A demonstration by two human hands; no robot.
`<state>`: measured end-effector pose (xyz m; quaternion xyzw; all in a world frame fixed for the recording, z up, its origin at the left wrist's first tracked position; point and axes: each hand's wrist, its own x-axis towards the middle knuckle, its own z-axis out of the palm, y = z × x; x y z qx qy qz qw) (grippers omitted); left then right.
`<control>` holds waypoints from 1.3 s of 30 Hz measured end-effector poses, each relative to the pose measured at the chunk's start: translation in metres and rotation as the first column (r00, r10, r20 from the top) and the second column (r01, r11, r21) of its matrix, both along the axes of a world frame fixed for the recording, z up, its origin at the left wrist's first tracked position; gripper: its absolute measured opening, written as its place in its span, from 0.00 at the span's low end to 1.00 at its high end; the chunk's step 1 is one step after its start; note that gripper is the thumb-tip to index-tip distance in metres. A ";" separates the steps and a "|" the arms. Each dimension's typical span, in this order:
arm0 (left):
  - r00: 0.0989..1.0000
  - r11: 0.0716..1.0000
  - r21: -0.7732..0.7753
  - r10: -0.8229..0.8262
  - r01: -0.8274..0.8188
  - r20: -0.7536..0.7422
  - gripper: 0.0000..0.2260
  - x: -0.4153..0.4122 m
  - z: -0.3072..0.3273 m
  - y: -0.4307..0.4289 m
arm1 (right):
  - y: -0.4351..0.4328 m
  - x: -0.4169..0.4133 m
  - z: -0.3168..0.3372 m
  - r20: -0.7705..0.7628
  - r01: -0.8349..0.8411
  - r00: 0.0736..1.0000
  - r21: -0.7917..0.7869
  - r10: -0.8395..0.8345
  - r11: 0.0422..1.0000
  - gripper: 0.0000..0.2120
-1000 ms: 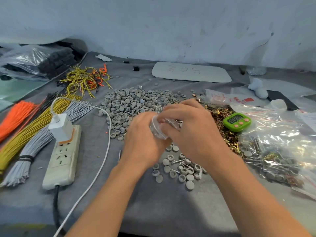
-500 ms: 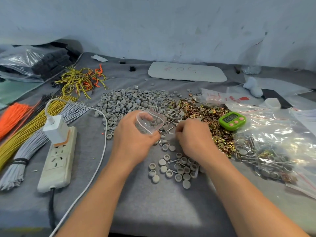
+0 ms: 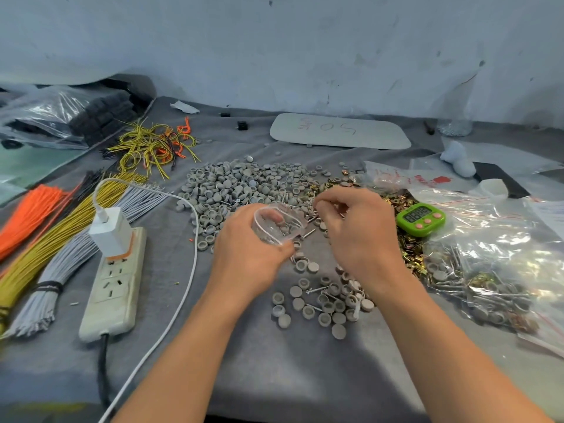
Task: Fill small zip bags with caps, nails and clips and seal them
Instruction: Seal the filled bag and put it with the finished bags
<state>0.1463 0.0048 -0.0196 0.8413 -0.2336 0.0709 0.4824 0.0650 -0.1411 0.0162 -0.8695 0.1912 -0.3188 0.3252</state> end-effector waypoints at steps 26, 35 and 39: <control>0.991 0.985 -0.129 0.104 -0.114 -0.084 0.13 0.008 0.007 0.013 | 0.017 0.025 -0.022 -0.472 0.052 0.864 -0.263 -0.175 0.963 0.06; 0.994 0.996 0.017 0.089 -0.090 0.058 0.12 0.004 0.010 0.011 | 0.023 0.028 -0.020 -0.549 -0.009 0.826 -0.240 -0.128 0.971 0.07; 0.994 0.996 0.009 0.089 -0.090 0.056 0.13 0.003 0.008 0.013 | 0.026 0.034 -0.032 -0.617 -0.039 0.770 -0.302 -0.164 0.952 0.05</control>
